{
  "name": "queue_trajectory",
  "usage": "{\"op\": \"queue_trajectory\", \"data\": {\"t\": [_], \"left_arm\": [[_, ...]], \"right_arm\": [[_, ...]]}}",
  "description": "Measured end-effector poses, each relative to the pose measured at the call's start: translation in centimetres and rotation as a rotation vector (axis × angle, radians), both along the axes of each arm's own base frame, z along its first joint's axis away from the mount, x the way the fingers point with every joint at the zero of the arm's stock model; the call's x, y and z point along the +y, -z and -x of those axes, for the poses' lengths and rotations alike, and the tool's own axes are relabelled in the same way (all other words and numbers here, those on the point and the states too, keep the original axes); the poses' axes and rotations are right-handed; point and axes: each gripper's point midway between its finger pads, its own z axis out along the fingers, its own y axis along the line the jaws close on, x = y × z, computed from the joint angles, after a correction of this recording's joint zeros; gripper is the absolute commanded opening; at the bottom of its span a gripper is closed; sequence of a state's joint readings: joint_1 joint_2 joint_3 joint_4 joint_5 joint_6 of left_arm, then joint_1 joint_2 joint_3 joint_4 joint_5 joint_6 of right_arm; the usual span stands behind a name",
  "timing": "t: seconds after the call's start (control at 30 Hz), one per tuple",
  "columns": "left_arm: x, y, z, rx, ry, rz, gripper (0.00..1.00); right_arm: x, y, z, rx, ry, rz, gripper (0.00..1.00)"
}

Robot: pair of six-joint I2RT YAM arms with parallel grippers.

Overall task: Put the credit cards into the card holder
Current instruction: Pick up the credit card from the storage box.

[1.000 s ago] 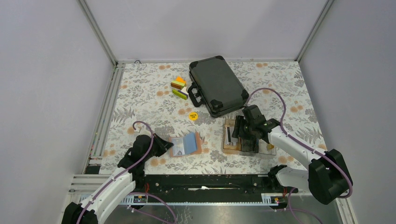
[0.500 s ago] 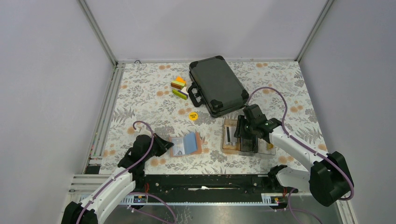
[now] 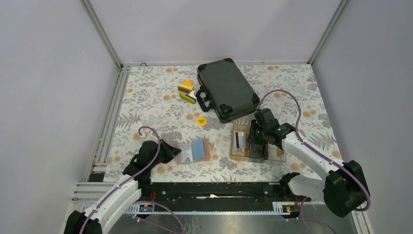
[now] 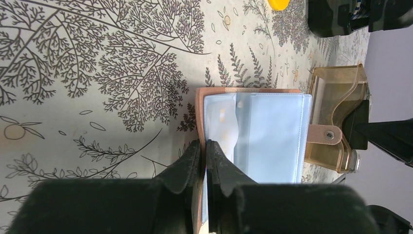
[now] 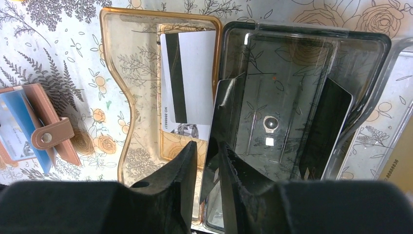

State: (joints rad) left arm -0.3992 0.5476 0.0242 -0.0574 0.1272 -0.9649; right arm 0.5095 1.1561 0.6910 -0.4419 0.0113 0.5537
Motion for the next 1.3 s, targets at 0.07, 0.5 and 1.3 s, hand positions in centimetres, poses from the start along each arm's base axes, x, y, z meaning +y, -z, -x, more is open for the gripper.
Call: {"op": "queue_trajectory", "data": {"t": [0.07, 0.5, 1.3], "left_arm": [[0.0, 0.0, 0.0, 0.000, 0.000, 0.000, 0.00], [0.0, 0.0, 0.0, 0.000, 0.000, 0.000, 0.00], [0.0, 0.1, 0.0, 0.003, 0.000, -0.001, 0.00]], "right_arm": [[-0.1, 0.0, 0.0, 0.002, 0.002, 0.005, 0.27], [-0.7, -0.6, 0.1, -0.006, 0.013, 0.030, 0.15], [-2.9, -3.5, -1.0, -0.082, 0.048, 0.136, 0.00]]}}
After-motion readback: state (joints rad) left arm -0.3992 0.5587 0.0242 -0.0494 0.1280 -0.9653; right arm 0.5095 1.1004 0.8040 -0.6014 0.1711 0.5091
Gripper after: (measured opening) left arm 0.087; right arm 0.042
